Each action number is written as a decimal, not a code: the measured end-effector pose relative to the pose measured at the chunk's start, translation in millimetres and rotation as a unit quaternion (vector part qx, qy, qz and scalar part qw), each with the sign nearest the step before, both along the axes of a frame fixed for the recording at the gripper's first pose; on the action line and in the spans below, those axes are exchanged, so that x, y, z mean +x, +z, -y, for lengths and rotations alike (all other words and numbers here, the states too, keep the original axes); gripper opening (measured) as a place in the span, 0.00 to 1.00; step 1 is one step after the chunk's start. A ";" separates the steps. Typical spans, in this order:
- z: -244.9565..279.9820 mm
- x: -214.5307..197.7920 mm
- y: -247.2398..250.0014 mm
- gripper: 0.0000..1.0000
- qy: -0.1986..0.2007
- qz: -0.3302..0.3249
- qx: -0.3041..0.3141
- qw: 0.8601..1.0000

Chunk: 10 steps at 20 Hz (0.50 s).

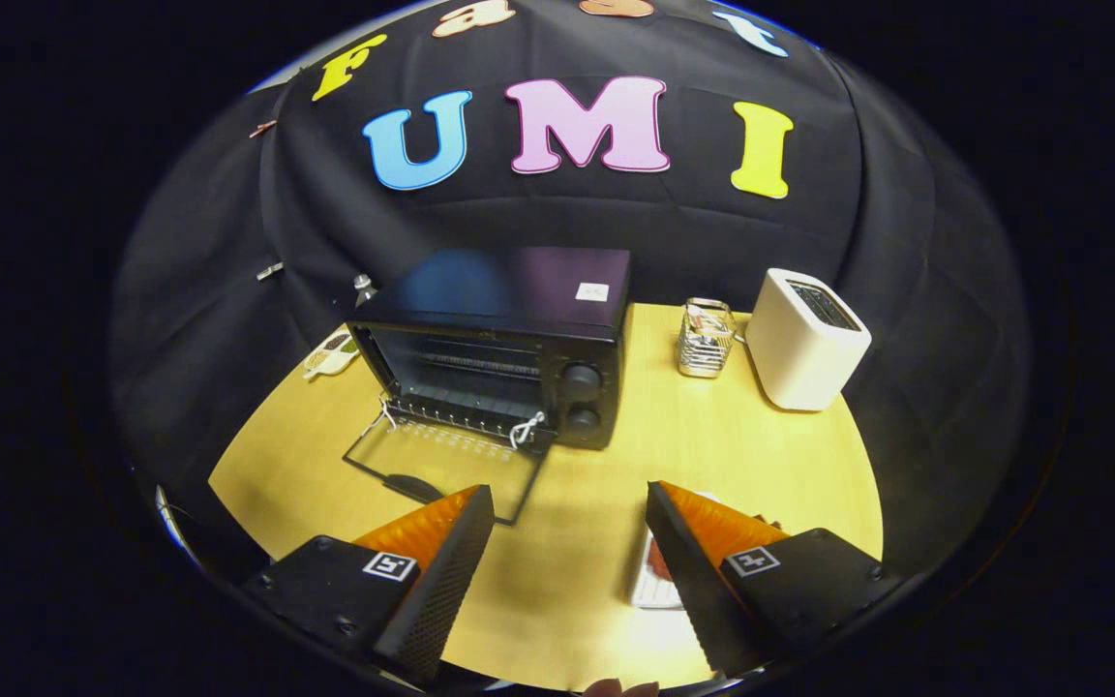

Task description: Open the toaster oven, put the food inside, and close the toaster oven door.

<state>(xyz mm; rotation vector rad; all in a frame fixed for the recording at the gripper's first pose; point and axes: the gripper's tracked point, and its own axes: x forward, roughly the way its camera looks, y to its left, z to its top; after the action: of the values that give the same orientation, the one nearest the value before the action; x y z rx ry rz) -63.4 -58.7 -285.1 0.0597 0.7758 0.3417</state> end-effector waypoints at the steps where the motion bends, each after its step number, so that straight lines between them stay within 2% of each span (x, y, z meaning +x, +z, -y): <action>1: 13.6 1.0 -1.7 0.99 0.007 -0.010 0.007 1.000; 5: 62.4 2.4 -3.3 0.99 0.028 -0.048 0.066 0.996; 8: 107.4 8.4 -19.5 0.99 0.021 -0.074 0.075 0.994; 10: 131.0 5.8 -38.8 0.99 0.031 -0.113 0.074 0.990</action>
<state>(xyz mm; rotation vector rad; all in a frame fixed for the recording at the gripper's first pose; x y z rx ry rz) -57.6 -189.6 -323.9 0.2179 0.9772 0.4561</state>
